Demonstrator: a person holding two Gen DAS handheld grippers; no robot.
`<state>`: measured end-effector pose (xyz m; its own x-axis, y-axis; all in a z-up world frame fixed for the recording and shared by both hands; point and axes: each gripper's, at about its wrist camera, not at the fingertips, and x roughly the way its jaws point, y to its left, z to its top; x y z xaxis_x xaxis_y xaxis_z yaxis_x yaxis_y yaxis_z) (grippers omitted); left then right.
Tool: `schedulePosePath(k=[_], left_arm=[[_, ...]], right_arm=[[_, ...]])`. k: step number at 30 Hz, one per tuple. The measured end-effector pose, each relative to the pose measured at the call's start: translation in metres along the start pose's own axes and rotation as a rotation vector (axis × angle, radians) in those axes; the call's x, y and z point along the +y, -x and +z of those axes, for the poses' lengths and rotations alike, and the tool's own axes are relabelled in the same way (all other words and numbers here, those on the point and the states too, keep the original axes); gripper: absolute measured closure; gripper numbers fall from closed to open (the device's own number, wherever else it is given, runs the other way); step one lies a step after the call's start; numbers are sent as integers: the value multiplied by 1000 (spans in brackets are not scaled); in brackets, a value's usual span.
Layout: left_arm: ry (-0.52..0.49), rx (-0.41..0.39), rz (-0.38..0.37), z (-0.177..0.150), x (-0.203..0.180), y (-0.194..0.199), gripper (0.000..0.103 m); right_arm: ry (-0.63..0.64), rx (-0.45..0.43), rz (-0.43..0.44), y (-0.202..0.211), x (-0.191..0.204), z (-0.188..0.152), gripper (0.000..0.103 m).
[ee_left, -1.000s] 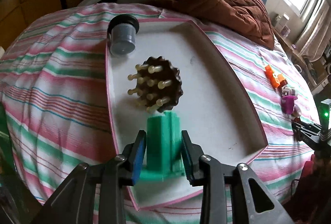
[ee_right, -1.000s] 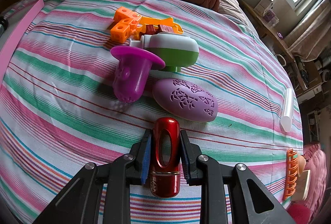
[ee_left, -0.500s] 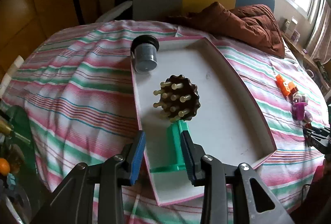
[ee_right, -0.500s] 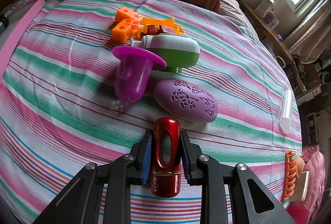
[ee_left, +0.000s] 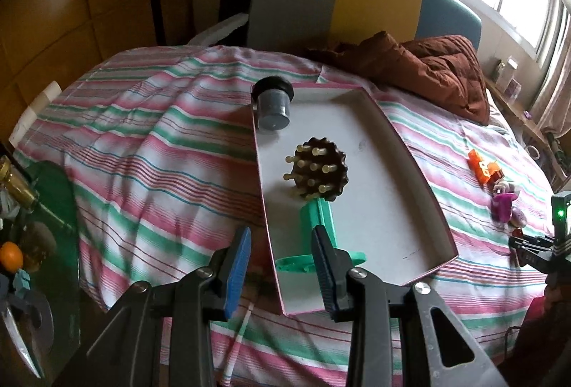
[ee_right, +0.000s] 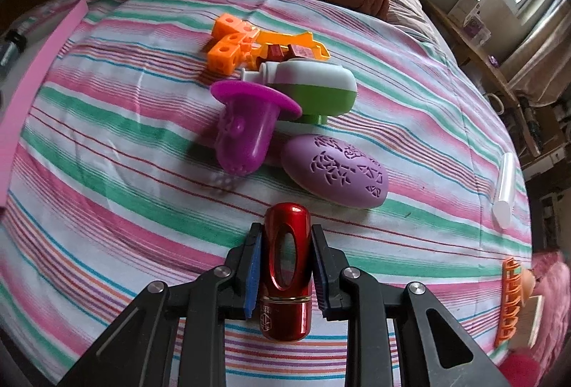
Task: Organize rigid objects
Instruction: 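Carry the green stand with the left gripper into the tray and release it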
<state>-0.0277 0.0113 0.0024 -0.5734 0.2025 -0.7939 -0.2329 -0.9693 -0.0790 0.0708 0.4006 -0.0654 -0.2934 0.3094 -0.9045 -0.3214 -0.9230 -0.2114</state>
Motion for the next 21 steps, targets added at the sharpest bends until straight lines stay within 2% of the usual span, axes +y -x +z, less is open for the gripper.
schedulePosePath(k=[2, 6, 10, 13, 16, 21], left_arm=[[-5, -9, -3, 0, 0, 3, 68], [0, -10, -15, -2, 3, 4, 68], [7, -7, -19, -6, 7, 4, 68], [12, 0, -21, -9, 10, 3, 68], [12, 5, -20, -13, 11, 2, 68], [16, 7, -11, -15, 17, 2, 68]], right_arm=[[-5, -5, 24, 3, 3, 0, 77], [15, -10, 13, 4, 16, -1, 77], [33, -15, 82, 11, 32, 0, 77], [52, -17, 93, 12, 45, 3, 77], [28, -25, 181, 15, 55, 9, 77], [12, -52, 265, 22, 84, 15, 77]])
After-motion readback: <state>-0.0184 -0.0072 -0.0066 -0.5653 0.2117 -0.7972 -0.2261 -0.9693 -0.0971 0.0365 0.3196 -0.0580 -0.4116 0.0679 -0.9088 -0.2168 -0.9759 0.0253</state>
